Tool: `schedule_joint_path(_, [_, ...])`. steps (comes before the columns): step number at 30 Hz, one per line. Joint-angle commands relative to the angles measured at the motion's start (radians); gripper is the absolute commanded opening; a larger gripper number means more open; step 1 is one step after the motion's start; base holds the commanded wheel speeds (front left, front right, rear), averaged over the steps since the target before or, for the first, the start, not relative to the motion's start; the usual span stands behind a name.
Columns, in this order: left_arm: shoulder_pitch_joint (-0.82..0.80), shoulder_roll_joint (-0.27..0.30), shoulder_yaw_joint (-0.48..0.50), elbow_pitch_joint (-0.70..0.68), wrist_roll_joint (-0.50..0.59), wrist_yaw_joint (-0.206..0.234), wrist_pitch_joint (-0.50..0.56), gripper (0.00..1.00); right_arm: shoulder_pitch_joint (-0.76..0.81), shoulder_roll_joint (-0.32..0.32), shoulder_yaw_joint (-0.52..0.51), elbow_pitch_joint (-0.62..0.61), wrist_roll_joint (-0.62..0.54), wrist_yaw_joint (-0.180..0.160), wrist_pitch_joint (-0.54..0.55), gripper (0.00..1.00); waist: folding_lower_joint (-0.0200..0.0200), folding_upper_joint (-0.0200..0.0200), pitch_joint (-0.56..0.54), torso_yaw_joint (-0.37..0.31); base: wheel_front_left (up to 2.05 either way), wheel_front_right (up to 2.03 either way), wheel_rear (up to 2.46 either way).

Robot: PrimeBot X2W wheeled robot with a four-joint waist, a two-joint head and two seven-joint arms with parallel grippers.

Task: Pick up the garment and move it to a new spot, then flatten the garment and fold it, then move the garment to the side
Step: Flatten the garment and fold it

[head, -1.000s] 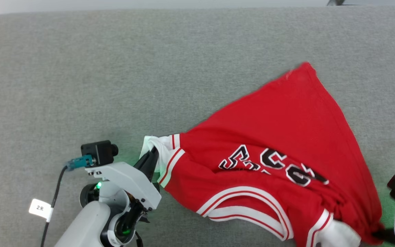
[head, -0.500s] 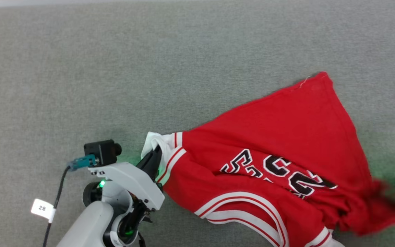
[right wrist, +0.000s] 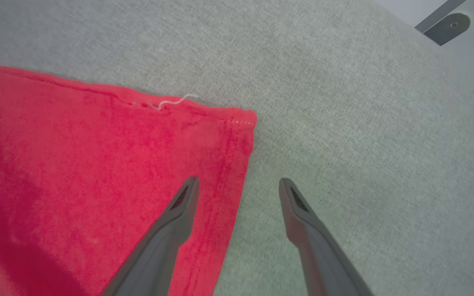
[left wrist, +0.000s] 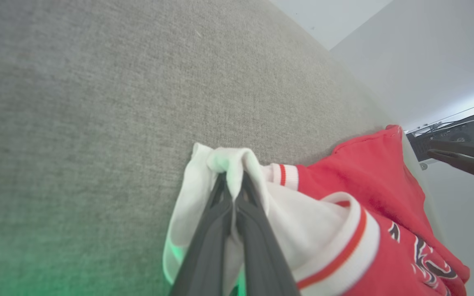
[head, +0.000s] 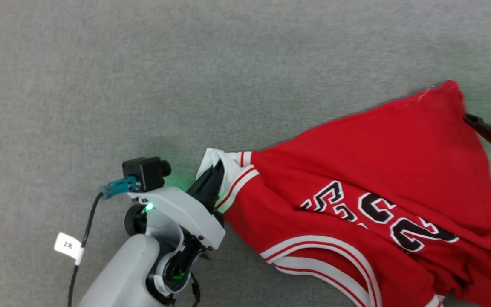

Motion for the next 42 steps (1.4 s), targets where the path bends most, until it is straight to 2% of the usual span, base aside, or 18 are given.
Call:
schedule_joint_path(1, [0.001, -0.003, -0.003, 0.037, -0.001, -0.002, 0.002, 0.0, -0.02, 0.013, 0.005, 0.024, -0.007, -0.001, 0.002, 1.0, 0.0, 0.0, 0.037, 0.037, 0.0, 0.0, 0.0])
schedule_joint_path(5, [-0.009, -0.013, -0.007, 0.063, -0.001, -0.01, -0.005, 0.0, -0.065, 0.049, 0.036, 0.095, -0.026, -0.001, 0.011, 1.0, 0.0, 0.0, 0.06, 0.058, 0.0, 0.0, 0.0])
schedule_joint_path(9, [-0.015, -0.02, -0.012, 0.087, -0.002, -0.017, -0.013, 0.0, -0.077, 0.062, 0.111, 0.137, -0.008, -0.001, 0.048, 1.0, 0.0, 0.0, 0.07, 0.071, 0.0, 0.0, 0.0])
schedule_joint_path(10, [-0.015, -0.022, -0.013, 0.093, -0.002, -0.018, -0.014, 0.0, -0.075, 0.064, 0.13, 0.141, 0.0, -0.001, 0.049, 0.78, 0.0, 0.0, 0.07, 0.073, 0.0, 0.0, 0.0])
schedule_joint_path(11, [-0.014, -0.023, -0.013, 0.098, -0.003, -0.021, -0.017, 0.0, -0.072, 0.064, 0.143, 0.144, 0.01, -0.001, 0.052, 0.43, 0.0, 0.0, 0.069, 0.074, 0.0, 0.0, 0.0])
schedule_joint_path(12, [-0.013, -0.024, -0.014, 0.104, -0.004, -0.023, -0.018, 0.0, -0.073, 0.064, 0.156, 0.146, 0.021, 0.0, 0.052, 0.18, 0.0, 0.0, 0.067, 0.075, 0.0, 0.0, 0.0])
schedule_joint_path(13, [-0.013, -0.025, -0.014, 0.109, -0.006, -0.023, -0.021, 0.0, -0.074, 0.064, 0.165, 0.15, 0.03, 0.0, 0.047, 0.0, 0.0, 0.0, 0.064, 0.074, 0.0, 0.0, 0.0])
schedule_joint_path(19, [-0.018, -0.03, -0.012, 0.119, -0.021, -0.045, -0.026, 0.0, -0.096, 0.059, 0.171, 0.193, 0.053, -0.001, -0.024, 0.0, 0.0, 0.0, 0.04, 0.064, 0.0, 0.0, 0.0])
schedule_joint_path(27, [-0.151, 0.002, -0.001, 0.111, 0.015, -0.064, -0.012, 0.0, -0.173, 0.132, 0.059, 0.321, 0.093, -0.001, -0.202, 0.0, 0.0, 0.0, 0.016, 0.05, 0.0, 0.0, 0.0])
schedule_joint_path(33, [-0.403, 0.008, 0.045, 0.152, 0.044, -0.058, 0.003, 0.0, -0.32, 0.198, -0.044, 0.465, 0.077, -0.001, -0.324, 0.0, 0.0, 0.0, 0.033, 0.034, 0.0, 0.0, 0.0])
schedule_joint_path(35, [-0.503, -0.006, 0.07, 0.185, 0.031, -0.057, 0.01, 0.0, -0.387, 0.221, -0.073, 0.515, 0.072, -0.001, -0.359, 0.0, 0.0, 0.0, 0.045, 0.029, 0.0, 0.0, 0.0])
schedule_joint_path(39, [-0.73, -0.021, 0.131, 0.29, 0.025, -0.054, -0.011, 0.0, -0.536, 0.264, -0.123, 0.596, 0.028, -0.001, -0.435, 0.0, 0.0, 0.0, 0.073, 0.01, 0.0, 0.0, 0.0])
schedule_joint_path(42, [-0.889, -0.048, 0.156, 0.385, 0.027, -0.069, -0.056, 0.0, -0.651, 0.3, -0.149, 0.66, -0.001, -0.001, -0.493, 0.0, 0.0, 0.0, 0.09, -0.006, 0.0, 0.0, 0.0])
